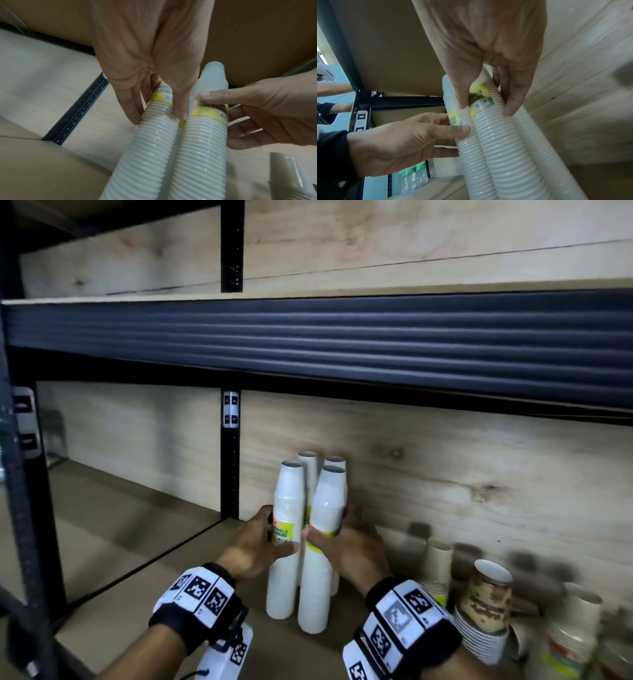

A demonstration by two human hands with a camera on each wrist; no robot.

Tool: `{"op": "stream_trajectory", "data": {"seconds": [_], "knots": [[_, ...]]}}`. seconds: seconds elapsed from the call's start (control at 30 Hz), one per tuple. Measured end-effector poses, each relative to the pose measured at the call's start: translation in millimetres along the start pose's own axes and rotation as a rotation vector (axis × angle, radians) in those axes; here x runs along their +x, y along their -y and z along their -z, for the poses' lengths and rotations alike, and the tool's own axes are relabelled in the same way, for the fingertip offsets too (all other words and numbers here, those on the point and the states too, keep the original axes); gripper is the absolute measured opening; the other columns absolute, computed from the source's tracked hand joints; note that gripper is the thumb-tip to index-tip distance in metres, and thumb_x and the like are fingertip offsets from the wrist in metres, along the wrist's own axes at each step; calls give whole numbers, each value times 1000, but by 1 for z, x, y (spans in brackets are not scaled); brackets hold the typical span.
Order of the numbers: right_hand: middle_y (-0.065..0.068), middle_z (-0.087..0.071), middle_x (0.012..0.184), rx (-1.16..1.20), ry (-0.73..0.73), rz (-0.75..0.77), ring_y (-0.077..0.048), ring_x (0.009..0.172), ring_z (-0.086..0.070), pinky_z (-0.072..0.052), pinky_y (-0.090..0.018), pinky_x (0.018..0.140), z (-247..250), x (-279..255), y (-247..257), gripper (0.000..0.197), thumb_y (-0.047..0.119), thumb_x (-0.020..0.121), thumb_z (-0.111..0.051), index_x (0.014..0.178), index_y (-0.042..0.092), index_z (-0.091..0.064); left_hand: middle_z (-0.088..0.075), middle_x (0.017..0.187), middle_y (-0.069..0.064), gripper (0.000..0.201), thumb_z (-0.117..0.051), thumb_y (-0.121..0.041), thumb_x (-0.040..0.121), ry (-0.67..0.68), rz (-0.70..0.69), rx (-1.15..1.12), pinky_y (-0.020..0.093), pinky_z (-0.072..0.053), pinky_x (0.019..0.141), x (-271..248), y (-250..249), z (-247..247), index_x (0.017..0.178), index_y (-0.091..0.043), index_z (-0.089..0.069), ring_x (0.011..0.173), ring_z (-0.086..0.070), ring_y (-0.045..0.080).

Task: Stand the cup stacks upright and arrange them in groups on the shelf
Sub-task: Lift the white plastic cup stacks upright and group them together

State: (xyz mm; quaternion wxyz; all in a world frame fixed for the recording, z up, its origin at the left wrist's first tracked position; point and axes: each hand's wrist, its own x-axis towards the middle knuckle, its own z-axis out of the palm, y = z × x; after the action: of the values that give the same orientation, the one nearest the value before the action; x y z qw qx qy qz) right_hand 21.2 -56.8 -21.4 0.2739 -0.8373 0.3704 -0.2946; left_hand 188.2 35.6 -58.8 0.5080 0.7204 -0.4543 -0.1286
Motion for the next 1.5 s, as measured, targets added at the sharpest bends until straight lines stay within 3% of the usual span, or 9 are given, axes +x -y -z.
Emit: {"op": "stream_trajectory", "data": {"seconds": [0.07,0.2,0.33,0.47,0.57,0.77,1.03,1.2,1.5], "knots": [[3,-63,122,31,-8,16,-20,115,-59,-41,-23,84,-2,1,-2,62,56,73,-73,119,21,-49,-68,109,-5,72,-87,-27,66,6,3,-7,40,-57,88,1,3,-2,125,-23,-47,99,-67,13],[3,-65,118,7,23,32,-19,110,-62,-50,-30,90,-8,0,-8,65,55,70,-76,118,20,-51,-68,109,-2,72,-86,-10,69,35,33,-24,38,-57,88,0,8,-3,128,-18,-45,99,-68,14],[3,-66,117,-21,72,3,-19,107,-64,-53,-37,90,-14,-4,-17,64,54,65,-79,114,21,-52,-69,111,-7,81,-88,-24,59,81,40,75,39,-55,92,-3,18,-4,129,-22,-46,102,-66,11],[4,-66,121,-67,157,-34,-18,112,-63,-51,-36,95,-18,-11,-29,66,48,66,-82,120,21,-54,-67,111,-10,74,-87,-16,66,91,54,116,34,-55,91,-8,27,-10,127,-22,-47,101,-65,9],[4,-65,125,-86,209,-54,-18,115,-62,-50,-33,97,-23,-14,-35,65,47,69,-81,124,22,-55,-68,111,-9,69,-87,-17,65,105,60,140,37,-55,92,-7,31,-12,123,-21,-50,101,-66,10],[4,-64,126,-80,191,-67,-19,115,-62,-49,-31,95,-28,-15,-37,62,47,72,-78,124,22,-55,-67,110,-12,66,-89,-20,64,62,61,158,35,-53,93,-5,29,-17,116,-28,-50,101,-65,9],[3,-63,128,-71,156,-86,-20,117,-61,-48,-29,97,-30,-12,-37,61,45,74,-78,125,21,-55,-69,109,-11,67,-89,-25,62,32,51,154,34,-55,88,-3,32,-19,119,-25,-53,96,-66,6],[3,-64,128,-66,147,-87,-20,117,-61,-49,-30,97,-32,-10,-37,62,45,73,-79,124,20,-55,-68,106,-12,64,-90,-23,63,24,44,156,19,-49,75,-1,31,-21,116,-24,-54,91,-63,0],[2,-62,131,-69,139,-84,-20,121,-59,-48,-31,99,-35,-8,-39,63,43,75,-79,127,19,-53,-69,109,-11,71,-90,-28,60,25,48,130,32,-56,86,2,40,-22,120,-27,-53,97,-66,6]]}}
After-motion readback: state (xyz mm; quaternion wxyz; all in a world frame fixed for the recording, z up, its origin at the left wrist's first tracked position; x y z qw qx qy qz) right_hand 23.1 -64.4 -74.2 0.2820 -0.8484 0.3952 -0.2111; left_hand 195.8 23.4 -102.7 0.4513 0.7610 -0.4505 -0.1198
